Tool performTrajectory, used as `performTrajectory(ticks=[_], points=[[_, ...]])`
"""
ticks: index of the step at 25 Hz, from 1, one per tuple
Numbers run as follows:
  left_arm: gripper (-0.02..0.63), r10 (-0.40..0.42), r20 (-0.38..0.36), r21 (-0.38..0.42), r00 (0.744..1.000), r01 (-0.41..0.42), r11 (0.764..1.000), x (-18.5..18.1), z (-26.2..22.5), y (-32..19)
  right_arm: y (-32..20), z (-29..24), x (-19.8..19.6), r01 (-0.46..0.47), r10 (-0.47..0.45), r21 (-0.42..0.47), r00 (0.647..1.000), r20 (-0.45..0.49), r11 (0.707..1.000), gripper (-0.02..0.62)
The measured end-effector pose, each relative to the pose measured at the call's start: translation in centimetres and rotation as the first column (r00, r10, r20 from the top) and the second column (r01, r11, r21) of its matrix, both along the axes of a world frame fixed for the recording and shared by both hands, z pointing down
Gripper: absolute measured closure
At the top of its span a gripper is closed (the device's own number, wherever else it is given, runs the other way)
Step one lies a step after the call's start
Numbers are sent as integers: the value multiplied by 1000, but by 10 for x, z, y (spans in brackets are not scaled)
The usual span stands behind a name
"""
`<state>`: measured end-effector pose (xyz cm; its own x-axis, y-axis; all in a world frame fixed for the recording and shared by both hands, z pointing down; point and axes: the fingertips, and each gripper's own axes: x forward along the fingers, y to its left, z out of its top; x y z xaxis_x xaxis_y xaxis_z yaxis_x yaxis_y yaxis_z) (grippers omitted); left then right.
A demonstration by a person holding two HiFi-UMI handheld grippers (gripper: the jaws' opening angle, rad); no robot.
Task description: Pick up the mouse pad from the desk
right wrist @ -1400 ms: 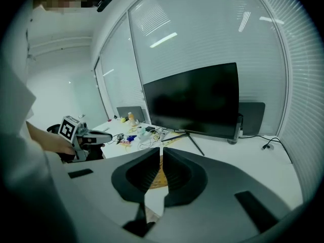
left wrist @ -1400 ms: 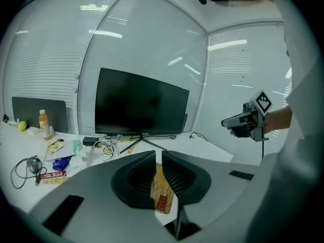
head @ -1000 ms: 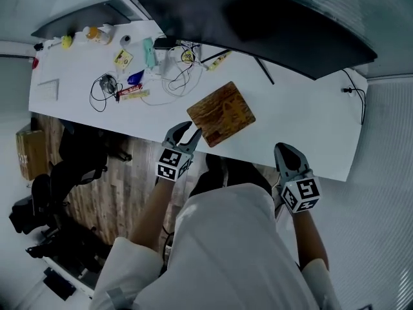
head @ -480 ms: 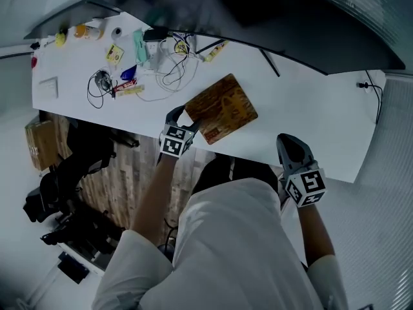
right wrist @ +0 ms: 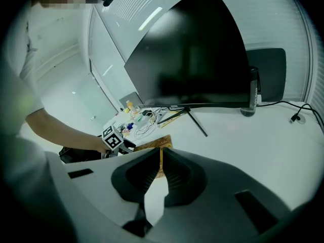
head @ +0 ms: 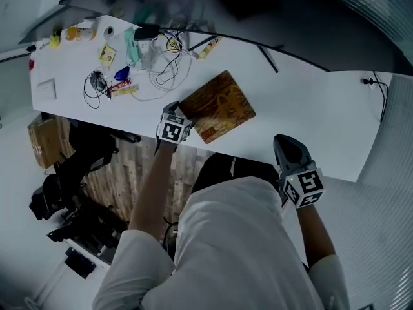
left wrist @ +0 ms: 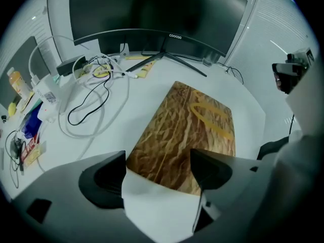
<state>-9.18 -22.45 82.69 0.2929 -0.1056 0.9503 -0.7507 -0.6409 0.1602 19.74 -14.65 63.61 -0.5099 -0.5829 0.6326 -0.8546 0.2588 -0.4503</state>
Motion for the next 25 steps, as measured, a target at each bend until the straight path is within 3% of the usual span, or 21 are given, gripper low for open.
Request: performTrajectory(ticks=[10, 15, 21, 25], points=[[229, -8, 48, 11, 999, 7, 1000, 0, 3, 1, -1, 7, 7, -10, 11, -11, 1000, 19, 1000, 557], [323, -20, 32, 26, 999, 19, 999, 9, 0, 8, -3, 6, 6, -9, 9, -5, 1000, 23, 1000, 557], [522, -12, -11, 31, 1000, 12, 999, 26, -11, 22, -2, 4, 7, -13, 13, -1, 1000, 23, 1000, 557], [565, -27, -73, 39, 997, 30, 999, 37, -25, 29, -6, 2, 4, -12, 12, 18, 1000, 21, 1000, 557]])
